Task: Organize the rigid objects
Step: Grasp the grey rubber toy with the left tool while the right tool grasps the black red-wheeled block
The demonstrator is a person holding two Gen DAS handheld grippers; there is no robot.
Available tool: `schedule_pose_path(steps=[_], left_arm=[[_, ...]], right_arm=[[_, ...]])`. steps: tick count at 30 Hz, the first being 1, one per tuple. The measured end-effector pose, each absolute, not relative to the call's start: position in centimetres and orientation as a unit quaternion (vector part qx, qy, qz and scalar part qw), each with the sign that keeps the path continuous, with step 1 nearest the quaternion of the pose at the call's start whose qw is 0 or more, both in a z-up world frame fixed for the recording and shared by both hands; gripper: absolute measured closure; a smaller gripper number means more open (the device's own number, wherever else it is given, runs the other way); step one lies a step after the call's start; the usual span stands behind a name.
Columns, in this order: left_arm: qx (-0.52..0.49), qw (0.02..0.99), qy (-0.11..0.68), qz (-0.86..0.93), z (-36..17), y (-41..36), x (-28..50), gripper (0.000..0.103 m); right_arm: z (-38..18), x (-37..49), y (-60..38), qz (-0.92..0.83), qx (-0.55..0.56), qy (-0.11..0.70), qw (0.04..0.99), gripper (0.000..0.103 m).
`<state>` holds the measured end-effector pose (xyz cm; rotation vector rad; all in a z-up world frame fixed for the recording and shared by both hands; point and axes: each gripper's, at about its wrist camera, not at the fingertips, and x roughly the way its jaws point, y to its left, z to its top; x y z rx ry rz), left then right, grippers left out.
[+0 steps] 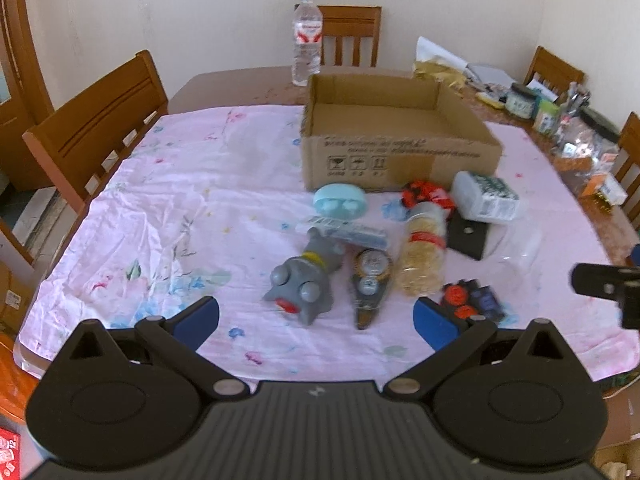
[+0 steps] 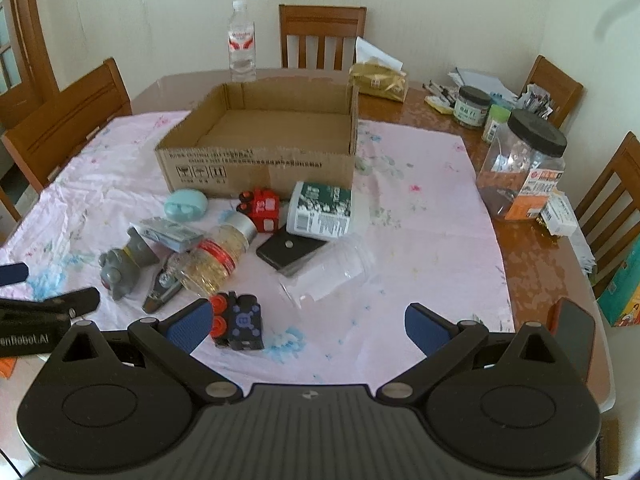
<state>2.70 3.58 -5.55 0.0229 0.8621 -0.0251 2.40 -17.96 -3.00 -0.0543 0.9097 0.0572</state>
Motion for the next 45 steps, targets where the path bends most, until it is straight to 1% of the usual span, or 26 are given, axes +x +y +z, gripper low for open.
schedule_pose_path(steps=[9,18,22,29,36,45], left_arm=[[0.02,0.901,0.433,0.011,-8.7,4.7,5.6,0.001],[0.005,0.896,0.444,0.014,-11.7,5.3,9.1,0.001],[0.017,0.89,0.456,0.022,-12.7,5.7,9.6,0.0],[0.013,0.887,0.461,0.013,-12.5,7.0,8.9,0.0],[0.061,0.885,0.461,0.022,-12.1,7.6,8.1,0.0],[0.038,0.88,0.472,-0.034,-12.8,7.2,7.3,0.001]], right_arm=[[-5.8,3.4,-18.6,0.035,-0.015,0.47,0.882,0.0],[-7.7,4.8,-18.1,0.048,-0.017,0.488,0.871,0.0],[-8.4,5.5,-17.7,0.061,-0.017,0.495,0.867,0.0],[-9.4,6.3,-16.9,0.083,-0.028,0.505,0.859,0.0],[-10.7,6.7,-16.2,0.109,-0.049,0.513,0.85,0.0],[-13.2,7.0,-14.4,0.153,-0.075,0.51,0.843,0.0]])
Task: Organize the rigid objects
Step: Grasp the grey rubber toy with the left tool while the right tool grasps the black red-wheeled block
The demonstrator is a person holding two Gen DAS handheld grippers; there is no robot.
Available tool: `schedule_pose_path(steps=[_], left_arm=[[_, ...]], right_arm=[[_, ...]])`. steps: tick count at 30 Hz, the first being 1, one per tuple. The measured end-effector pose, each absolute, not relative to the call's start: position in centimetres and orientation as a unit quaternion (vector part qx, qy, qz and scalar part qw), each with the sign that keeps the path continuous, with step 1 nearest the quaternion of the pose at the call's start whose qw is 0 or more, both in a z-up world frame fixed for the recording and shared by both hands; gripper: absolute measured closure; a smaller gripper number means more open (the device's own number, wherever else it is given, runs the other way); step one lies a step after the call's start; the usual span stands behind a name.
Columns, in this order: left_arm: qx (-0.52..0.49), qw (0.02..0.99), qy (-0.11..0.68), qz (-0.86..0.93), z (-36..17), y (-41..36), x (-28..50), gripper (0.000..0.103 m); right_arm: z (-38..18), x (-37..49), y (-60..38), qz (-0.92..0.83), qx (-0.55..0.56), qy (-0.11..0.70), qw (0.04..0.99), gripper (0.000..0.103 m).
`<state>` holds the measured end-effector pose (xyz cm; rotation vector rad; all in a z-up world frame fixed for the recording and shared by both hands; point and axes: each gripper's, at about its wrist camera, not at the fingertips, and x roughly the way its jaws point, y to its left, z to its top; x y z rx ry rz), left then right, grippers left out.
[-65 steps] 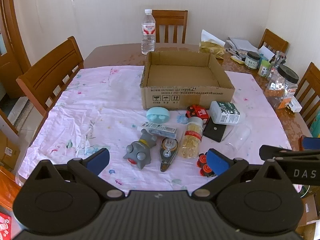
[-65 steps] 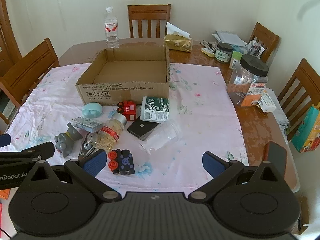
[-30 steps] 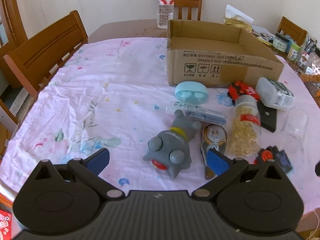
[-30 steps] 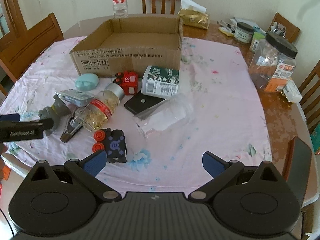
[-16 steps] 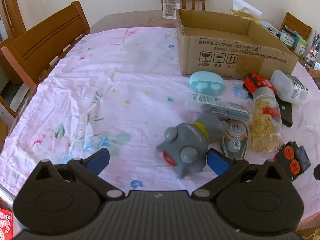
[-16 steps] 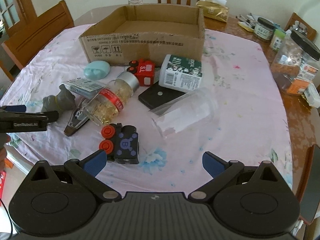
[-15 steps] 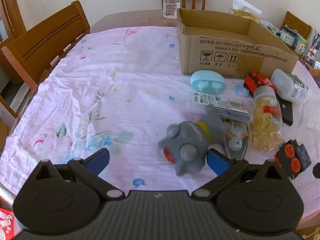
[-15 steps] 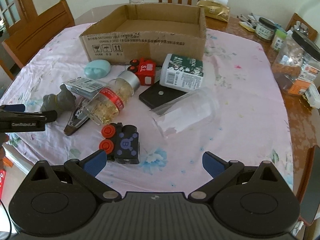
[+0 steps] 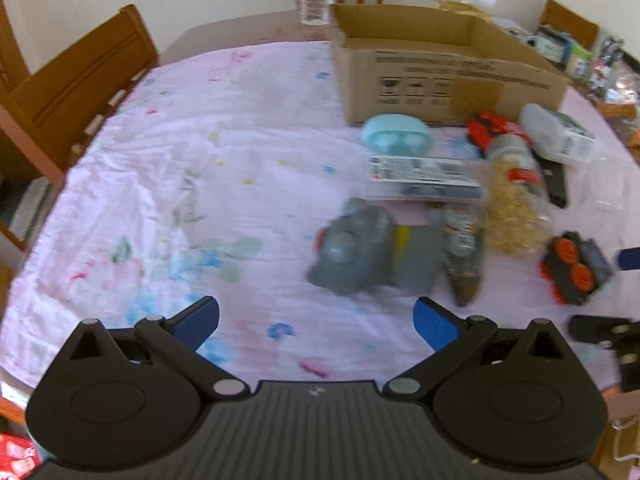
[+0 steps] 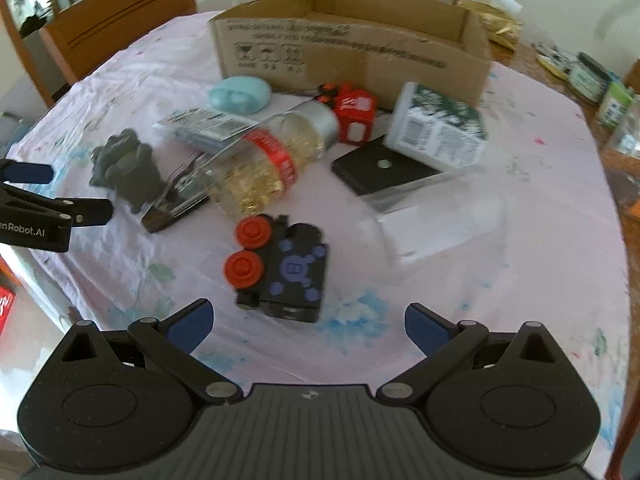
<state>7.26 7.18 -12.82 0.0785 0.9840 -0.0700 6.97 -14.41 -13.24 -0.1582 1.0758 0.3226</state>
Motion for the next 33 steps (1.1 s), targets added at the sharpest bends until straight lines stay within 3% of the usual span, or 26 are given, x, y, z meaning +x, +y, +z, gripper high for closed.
schedule_pose_path(steps=[27,33], left_arm=[[0.035,0.888,0.447,-0.101,-14.4,6.7,9.5,0.001],[0.032,0.892,0.434,-0.12,-14.2,6.3,10.2,0.014]], right_arm=[[-14.1,5.4,-14.0,0.159,-0.093,0.448,0.875,0.0],[-14.2,5.2,-14.1,0.161,-0.093,0.443,0.877,0.0]])
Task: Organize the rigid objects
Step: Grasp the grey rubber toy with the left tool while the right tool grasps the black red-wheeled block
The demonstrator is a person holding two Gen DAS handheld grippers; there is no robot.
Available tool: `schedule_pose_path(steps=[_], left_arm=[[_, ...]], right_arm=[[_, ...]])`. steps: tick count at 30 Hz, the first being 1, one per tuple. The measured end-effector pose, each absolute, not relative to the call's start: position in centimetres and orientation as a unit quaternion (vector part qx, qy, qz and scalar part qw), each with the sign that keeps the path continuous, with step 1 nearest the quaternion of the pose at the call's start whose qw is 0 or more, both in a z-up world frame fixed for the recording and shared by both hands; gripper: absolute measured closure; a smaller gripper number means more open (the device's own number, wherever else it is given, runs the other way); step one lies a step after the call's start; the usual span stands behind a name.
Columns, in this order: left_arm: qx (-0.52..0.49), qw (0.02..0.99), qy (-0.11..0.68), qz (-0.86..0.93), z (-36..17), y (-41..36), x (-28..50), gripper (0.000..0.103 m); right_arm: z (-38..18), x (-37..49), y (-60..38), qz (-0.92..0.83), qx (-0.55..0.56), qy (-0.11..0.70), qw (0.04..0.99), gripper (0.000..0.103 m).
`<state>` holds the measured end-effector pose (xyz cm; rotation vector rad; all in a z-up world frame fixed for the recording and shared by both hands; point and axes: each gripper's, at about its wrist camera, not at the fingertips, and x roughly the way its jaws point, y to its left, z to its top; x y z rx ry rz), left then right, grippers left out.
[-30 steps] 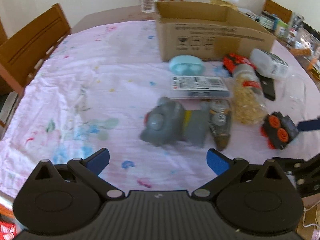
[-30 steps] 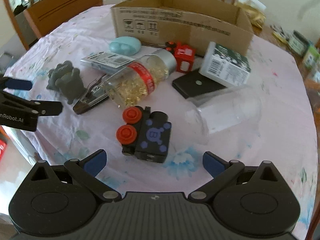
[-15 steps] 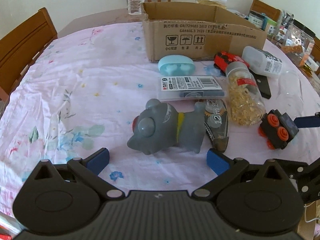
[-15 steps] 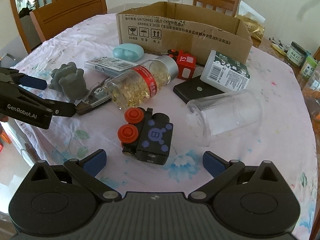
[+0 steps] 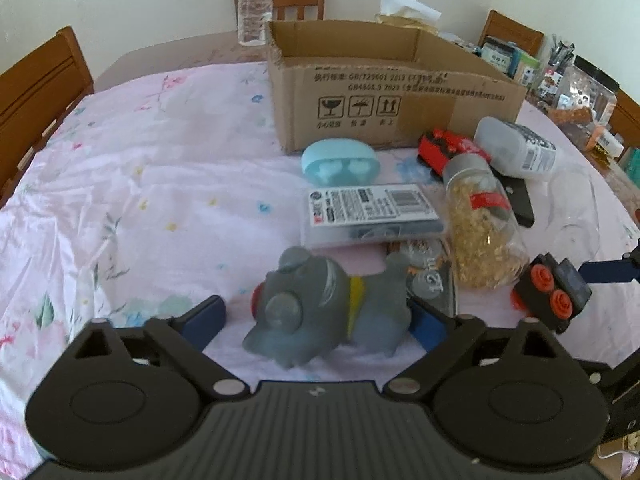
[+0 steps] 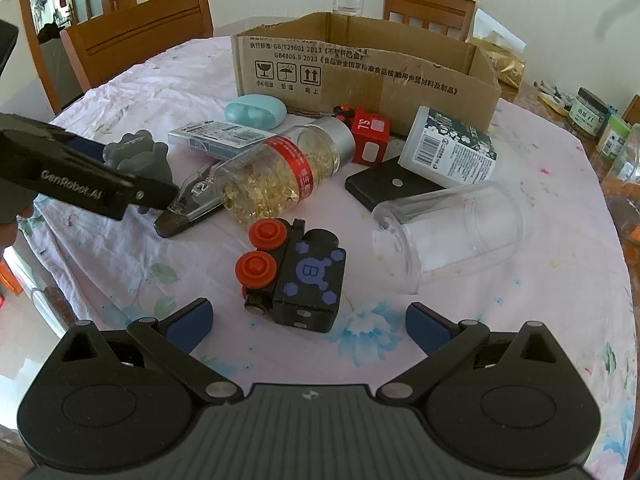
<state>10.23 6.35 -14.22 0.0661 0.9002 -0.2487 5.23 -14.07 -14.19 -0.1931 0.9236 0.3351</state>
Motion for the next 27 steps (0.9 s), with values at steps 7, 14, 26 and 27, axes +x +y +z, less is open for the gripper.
schedule_pose_path(steps=[7,14,26,27], left_arm=[[0.034,0.894,0.431,-0.118,-13.8,6.6,10.2,0.03],[0.026,0.893,0.438,-0.103,-13.7,7.7,9.9,0.029],[0.027,0.894,0.437,-0.095,-13.8,7.4,10.2,0.029],[0.028,0.894,0.437,-0.095,-13.8,7.4,10.2,0.029]], right_arm=[[-14.0,5.5,-13.7,0.155,-0.09,0.452,0.874,0.0],[-13.8,5.9,-11.5,0.187,-0.097,0.443,0.871,0.007],[-13.3,6.5,-11.9,0.153,-0.066,0.436,0.884,0.033],[-13.3,6.6,-11.9,0.149,-0.066,0.436,0.885,0.034]])
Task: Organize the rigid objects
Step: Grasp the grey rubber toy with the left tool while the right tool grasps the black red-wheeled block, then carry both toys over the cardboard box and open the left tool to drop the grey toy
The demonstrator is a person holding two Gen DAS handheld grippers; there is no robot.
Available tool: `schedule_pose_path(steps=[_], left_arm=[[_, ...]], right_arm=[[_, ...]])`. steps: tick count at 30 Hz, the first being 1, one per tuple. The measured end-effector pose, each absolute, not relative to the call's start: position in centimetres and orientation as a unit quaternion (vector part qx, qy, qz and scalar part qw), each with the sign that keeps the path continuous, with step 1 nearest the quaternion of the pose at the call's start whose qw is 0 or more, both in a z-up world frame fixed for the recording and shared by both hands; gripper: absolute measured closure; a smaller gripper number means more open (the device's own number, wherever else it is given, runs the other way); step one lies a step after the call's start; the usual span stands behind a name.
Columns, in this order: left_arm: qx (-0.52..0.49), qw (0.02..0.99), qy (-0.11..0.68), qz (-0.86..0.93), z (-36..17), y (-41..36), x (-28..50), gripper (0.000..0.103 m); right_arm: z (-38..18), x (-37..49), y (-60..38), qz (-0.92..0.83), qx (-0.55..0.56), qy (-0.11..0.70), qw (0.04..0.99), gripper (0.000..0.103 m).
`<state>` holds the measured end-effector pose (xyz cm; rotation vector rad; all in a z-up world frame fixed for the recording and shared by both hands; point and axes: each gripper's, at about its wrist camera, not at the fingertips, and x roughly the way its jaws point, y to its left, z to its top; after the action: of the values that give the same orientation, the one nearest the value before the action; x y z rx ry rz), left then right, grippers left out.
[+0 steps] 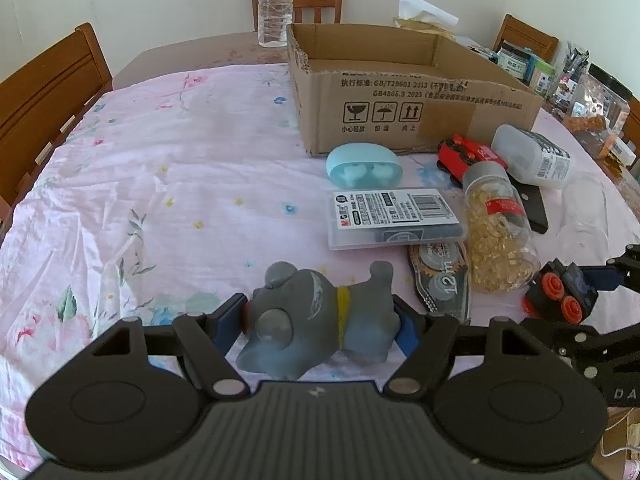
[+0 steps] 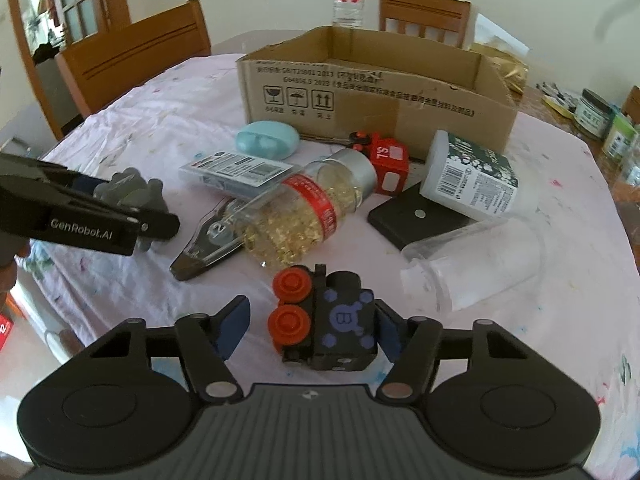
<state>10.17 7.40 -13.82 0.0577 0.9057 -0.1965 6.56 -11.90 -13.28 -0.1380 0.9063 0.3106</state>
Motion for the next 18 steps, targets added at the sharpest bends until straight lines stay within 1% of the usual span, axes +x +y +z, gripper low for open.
schedule_pose_path(steps=[1,3,4,5,12,18], left_arm=[[0.028,0.894,0.437,-0.094,-13.8,7.4,10.1,0.029],[0.026,0.894,0.437,-0.094,-13.8,7.4,10.1,0.029],[0.025,0.894,0.438,-0.094,-13.8,7.5,10.1,0.029],[0.026,0.893,0.439,-0.094,-13.7,7.4,10.2,0.03],[0.028,0.887,0.451,-0.098,-13.3,7.6,10.5,0.031],[0.039,0.882,0.456,-0.113,-11.9,7.8,10.4,0.031]], right_arm=[[-13.3,6.6,-11.8,0.144,-0.07,0.435,0.886,0.038],[-13.2,6.7,-11.6,0.138,-0.075,0.436,0.886,0.041],[-13.2,6.7,-11.6,0.133,-0.077,0.437,0.886,0.045],[-13.2,6.8,-11.6,0.129,-0.079,0.438,0.886,0.047],[-12.8,7.0,-11.6,0.137,-0.083,0.454,0.877,0.047],[-11.8,6.9,-11.6,0.154,-0.1,0.46,0.869,0.047]])
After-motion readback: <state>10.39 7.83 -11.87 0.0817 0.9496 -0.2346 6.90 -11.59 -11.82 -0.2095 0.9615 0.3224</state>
